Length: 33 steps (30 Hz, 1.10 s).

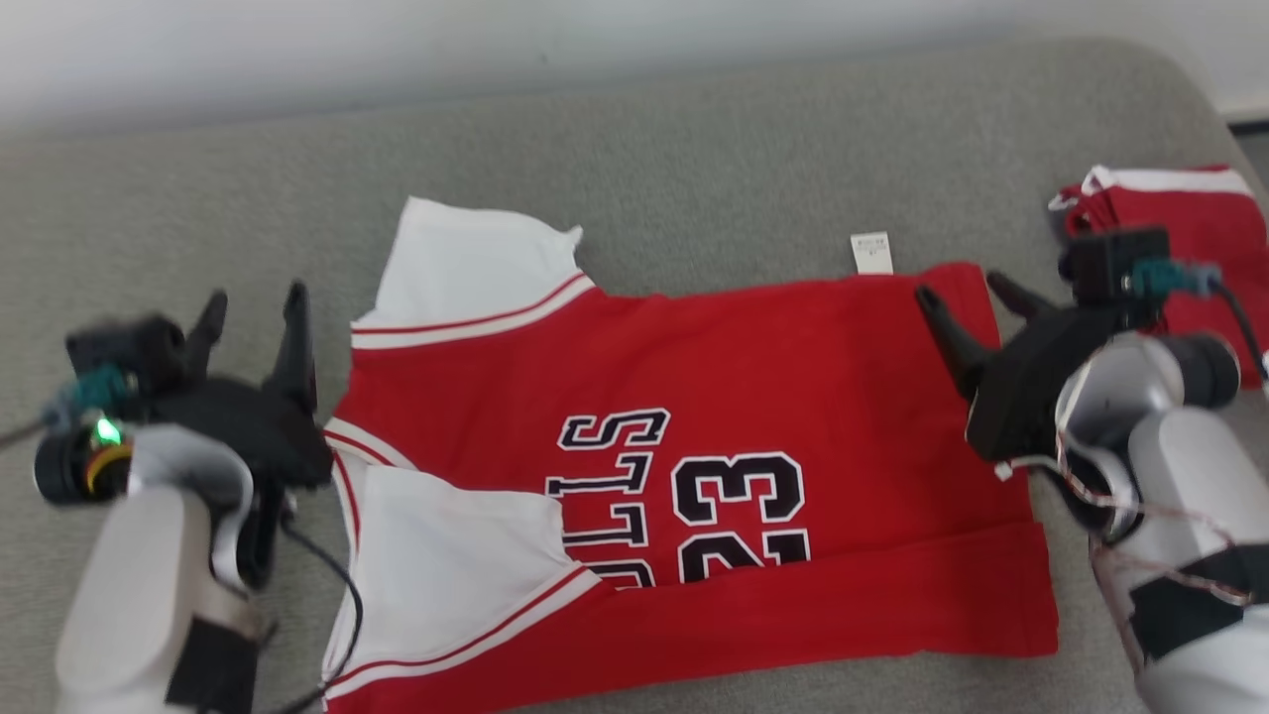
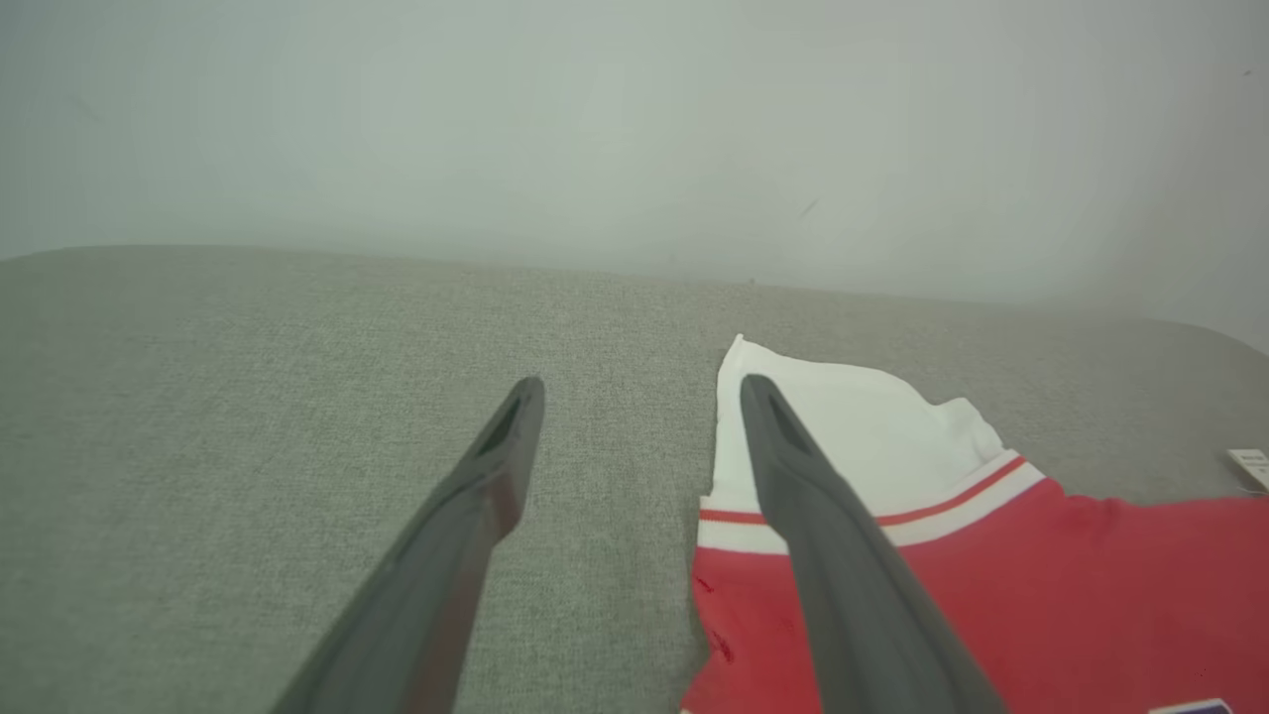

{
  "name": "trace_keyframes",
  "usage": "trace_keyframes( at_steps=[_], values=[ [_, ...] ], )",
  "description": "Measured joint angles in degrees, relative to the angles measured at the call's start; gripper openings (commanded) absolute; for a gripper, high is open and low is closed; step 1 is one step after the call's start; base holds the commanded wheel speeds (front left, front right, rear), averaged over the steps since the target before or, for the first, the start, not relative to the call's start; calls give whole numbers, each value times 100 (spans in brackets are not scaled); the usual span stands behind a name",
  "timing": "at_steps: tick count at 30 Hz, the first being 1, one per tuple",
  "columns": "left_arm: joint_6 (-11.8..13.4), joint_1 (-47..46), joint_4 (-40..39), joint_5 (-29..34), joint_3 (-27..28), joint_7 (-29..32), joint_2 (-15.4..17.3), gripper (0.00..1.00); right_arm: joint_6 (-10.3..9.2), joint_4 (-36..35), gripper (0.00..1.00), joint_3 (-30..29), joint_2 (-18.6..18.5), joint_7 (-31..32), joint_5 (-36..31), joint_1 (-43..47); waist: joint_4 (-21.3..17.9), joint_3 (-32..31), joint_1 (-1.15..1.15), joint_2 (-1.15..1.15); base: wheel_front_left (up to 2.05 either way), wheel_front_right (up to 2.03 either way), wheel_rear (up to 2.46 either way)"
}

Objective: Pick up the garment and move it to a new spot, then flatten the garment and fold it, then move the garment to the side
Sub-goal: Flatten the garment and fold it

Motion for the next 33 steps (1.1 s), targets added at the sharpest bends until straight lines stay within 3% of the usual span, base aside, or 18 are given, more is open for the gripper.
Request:
trace_keyframes(
  at_steps=[9,19,25,33],
  values=[
    [-29,-1321,419,-170,-312,927,151,100,0,119,100,258,-75,973,120,-1090,-257,849,1,0,0,0,0],
    [34,-2050,759,-210,-485,1562,237,100,0,159,100,412,-58,1238,123,-1544,-500,1468,0,0,0,0,0],
    [305,-2323,875,12,-611,1818,421,100,0,79,100,486,-56,1247,124,-1583,-639,1639,-1,0,0,0,0],
    [259,-2560,871,9,-826,2590,476,100,0,-56,100,483,-111,1337,172,-1595,-689,1760,-2,-2,0,0,0]
  ],
)
